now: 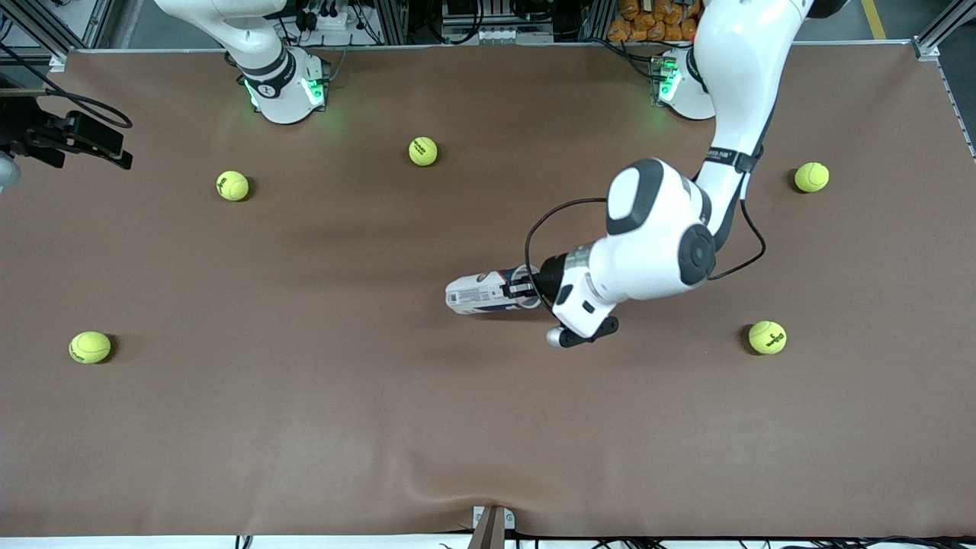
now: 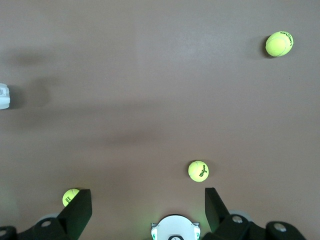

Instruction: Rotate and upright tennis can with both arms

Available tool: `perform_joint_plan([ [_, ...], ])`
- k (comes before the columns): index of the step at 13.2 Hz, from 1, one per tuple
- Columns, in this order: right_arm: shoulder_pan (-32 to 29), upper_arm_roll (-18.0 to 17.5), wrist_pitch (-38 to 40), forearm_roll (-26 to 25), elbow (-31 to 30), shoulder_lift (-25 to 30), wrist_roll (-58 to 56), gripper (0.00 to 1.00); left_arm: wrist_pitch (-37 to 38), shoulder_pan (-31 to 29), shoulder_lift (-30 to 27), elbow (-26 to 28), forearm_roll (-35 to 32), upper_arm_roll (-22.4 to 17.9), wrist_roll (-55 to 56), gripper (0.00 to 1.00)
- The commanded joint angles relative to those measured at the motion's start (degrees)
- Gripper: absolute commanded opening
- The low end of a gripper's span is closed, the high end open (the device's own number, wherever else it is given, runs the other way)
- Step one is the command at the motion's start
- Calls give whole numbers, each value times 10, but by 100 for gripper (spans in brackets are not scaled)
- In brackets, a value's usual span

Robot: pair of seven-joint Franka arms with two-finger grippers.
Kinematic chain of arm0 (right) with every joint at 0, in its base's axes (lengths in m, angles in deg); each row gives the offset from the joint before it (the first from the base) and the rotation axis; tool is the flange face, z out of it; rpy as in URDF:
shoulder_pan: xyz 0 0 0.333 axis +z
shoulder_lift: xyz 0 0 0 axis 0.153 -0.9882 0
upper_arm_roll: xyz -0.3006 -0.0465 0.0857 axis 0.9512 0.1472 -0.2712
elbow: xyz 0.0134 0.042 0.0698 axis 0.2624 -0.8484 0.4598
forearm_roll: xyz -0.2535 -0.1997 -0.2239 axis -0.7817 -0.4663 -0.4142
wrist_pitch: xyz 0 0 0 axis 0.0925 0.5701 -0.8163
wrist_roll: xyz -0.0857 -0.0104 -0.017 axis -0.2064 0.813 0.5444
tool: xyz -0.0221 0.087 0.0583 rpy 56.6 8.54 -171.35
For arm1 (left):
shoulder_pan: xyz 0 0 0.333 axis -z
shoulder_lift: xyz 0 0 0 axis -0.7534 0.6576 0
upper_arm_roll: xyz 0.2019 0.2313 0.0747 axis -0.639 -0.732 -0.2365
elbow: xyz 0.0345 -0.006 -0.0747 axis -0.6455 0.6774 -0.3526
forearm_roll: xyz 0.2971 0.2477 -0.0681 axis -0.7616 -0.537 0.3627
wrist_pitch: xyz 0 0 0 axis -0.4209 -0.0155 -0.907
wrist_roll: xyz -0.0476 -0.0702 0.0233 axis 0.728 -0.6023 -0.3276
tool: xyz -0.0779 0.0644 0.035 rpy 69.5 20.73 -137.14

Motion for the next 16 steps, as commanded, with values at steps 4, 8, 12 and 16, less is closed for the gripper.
perform_joint_plan([
  [4,10,3,0,-2,0,1,5,100,53,97,-8,-25,-244,-6,267,0],
  [8,12,3,1,-2,0,0,6,100,86,143,-8,-28,-313,-8,359,0],
  [12,15,3,0,-2,0,0,8,100,86,174,0,-27,-346,-8,403,0],
  [16,15,3,1,-2,0,0,8,100,85,189,13,-26,-366,-7,426,0],
])
